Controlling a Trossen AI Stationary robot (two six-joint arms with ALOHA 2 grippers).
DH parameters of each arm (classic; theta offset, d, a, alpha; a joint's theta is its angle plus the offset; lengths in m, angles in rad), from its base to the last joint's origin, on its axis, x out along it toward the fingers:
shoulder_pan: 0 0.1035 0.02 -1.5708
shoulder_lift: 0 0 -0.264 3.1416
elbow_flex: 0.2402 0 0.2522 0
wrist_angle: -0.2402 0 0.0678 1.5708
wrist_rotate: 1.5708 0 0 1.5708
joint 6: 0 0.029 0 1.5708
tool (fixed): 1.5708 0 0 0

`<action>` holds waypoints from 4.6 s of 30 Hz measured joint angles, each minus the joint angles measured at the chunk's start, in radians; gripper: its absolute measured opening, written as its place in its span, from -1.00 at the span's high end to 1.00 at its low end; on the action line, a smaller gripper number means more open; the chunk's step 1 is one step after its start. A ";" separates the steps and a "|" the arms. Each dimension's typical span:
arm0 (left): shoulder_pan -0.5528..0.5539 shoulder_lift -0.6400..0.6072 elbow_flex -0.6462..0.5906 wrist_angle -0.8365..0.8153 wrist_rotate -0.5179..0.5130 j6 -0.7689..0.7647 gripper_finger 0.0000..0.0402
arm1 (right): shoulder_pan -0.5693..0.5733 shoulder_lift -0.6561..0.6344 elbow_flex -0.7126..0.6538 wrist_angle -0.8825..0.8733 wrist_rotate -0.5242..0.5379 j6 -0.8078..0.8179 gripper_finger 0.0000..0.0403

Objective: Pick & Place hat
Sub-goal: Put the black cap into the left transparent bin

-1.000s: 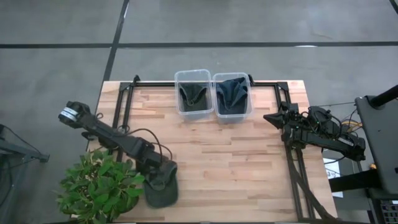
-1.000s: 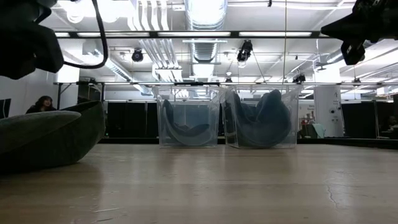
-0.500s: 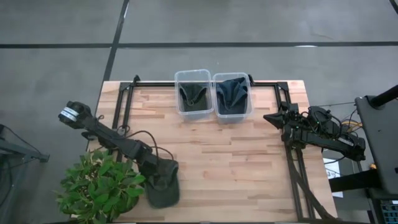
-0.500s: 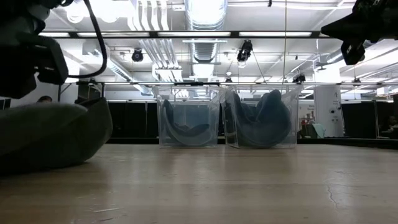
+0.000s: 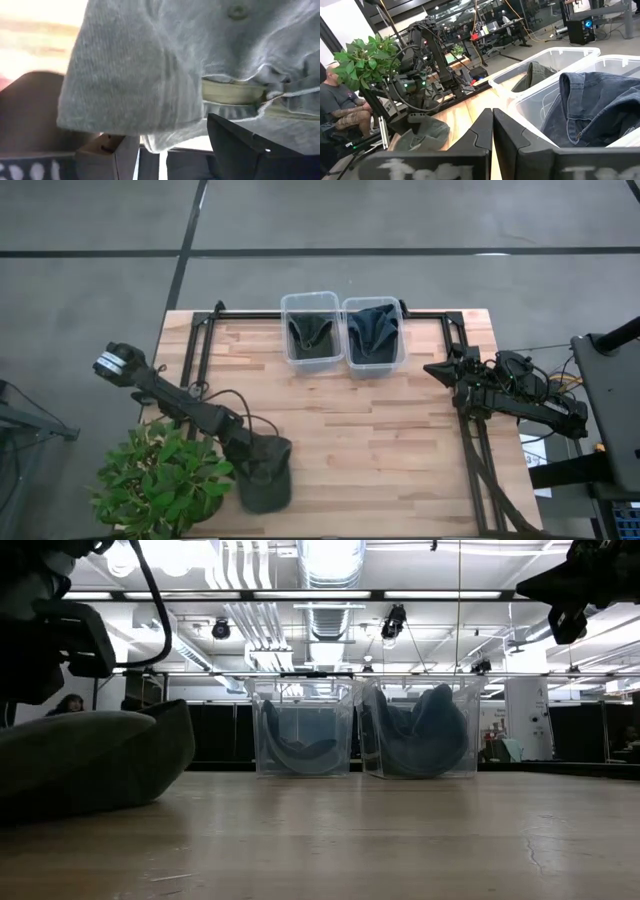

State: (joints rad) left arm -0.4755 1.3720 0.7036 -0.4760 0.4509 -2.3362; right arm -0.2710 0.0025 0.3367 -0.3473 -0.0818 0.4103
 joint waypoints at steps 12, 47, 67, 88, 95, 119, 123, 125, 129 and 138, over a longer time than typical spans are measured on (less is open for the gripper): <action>0.000 0.000 -0.044 0.057 -0.034 0.034 -0.07 | 0.000 0.000 0.000 0.000 0.000 -0.002 0.96; 0.004 -0.252 -0.043 0.115 -0.971 0.209 0.93 | 0.000 0.000 0.000 0.003 0.005 -0.001 0.96; 0.004 -0.309 -0.003 0.682 -1.458 1.607 0.93 | 0.000 0.000 0.000 0.008 0.005 -0.010 0.96; 0.081 -0.342 -0.005 1.393 -0.949 1.952 0.93 | 0.000 0.000 0.000 0.009 0.005 -0.020 0.96; 0.096 -0.348 -0.005 1.537 -0.780 1.998 0.93 | 0.000 0.000 0.000 0.008 0.005 -0.018 0.96; 0.152 -0.348 0.005 1.568 -1.481 1.391 0.93 | 0.000 0.000 0.000 0.008 0.005 -0.018 0.96; 0.160 -0.350 0.005 1.568 -1.473 1.385 0.93 | 0.000 0.000 0.000 0.008 0.005 -0.018 0.96; 0.160 -0.351 0.005 1.567 -1.467 1.389 0.93 | 0.000 0.000 0.000 0.008 0.005 -0.018 0.96; 0.160 -0.352 0.022 1.449 -1.414 1.433 0.93 | 0.000 0.000 0.000 0.008 0.005 -0.018 0.96; 0.214 -0.341 0.267 0.465 -1.378 1.082 0.93 | 0.000 0.000 0.000 0.008 0.005 -0.018 0.96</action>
State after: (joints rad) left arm -0.2620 1.0307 0.9710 -0.0109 -0.9275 -1.2544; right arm -0.2709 0.0025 0.3367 -0.3397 -0.0769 0.3927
